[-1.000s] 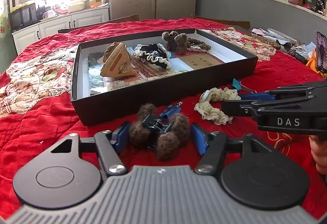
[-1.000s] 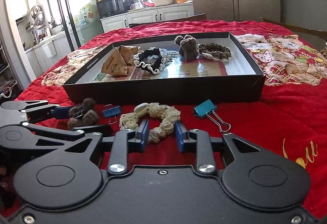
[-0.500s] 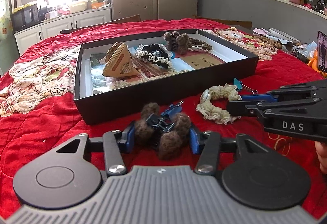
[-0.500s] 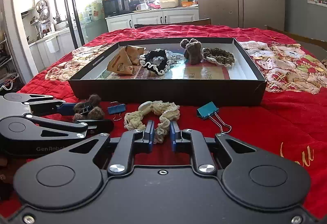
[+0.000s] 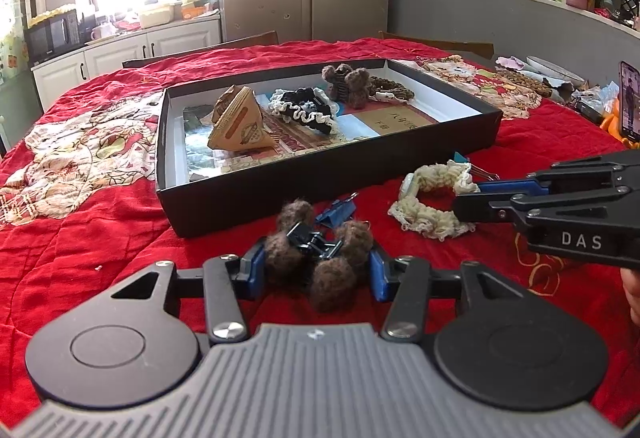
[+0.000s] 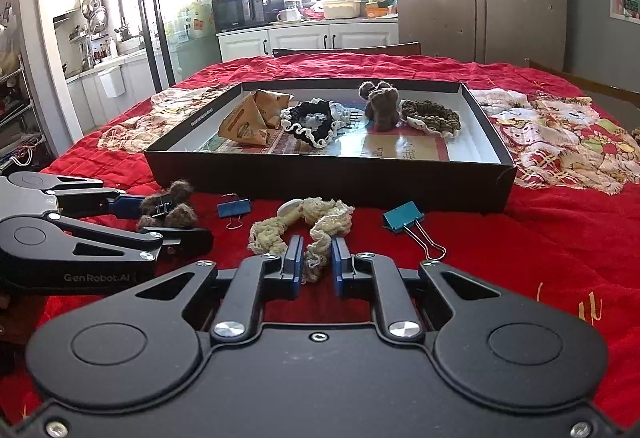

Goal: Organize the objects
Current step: 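Close the left tool on the brown pompom clip while the right grasps the cream lace scrunchie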

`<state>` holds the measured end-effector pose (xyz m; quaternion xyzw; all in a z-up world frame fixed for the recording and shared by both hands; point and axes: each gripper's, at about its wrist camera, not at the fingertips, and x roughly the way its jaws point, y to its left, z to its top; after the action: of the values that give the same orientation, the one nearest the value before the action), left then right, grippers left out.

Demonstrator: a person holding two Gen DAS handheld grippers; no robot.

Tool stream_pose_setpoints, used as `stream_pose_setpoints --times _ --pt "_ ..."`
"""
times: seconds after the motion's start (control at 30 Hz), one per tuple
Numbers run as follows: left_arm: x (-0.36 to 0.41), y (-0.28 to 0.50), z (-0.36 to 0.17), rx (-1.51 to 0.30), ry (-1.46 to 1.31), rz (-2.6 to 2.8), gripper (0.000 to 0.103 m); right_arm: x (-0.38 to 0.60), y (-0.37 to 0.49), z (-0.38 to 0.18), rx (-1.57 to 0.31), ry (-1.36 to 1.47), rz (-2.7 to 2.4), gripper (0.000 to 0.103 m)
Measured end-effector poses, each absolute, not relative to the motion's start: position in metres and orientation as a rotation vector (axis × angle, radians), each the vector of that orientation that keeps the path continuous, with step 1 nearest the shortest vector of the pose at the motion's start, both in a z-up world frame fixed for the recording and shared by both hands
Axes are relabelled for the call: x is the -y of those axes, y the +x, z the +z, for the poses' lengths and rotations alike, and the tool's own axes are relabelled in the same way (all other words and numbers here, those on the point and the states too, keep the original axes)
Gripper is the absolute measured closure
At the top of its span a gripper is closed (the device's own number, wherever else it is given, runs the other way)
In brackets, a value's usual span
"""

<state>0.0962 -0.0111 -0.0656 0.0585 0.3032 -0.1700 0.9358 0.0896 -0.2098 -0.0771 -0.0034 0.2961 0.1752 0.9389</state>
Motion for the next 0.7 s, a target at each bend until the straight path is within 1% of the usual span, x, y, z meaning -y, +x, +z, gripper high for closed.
stream_pose_setpoints --times 0.7 --pt "0.013 0.082 -0.041 -0.57 0.132 -0.361 0.05 0.216 0.065 -0.043 -0.508 -0.058 0.445 0.092"
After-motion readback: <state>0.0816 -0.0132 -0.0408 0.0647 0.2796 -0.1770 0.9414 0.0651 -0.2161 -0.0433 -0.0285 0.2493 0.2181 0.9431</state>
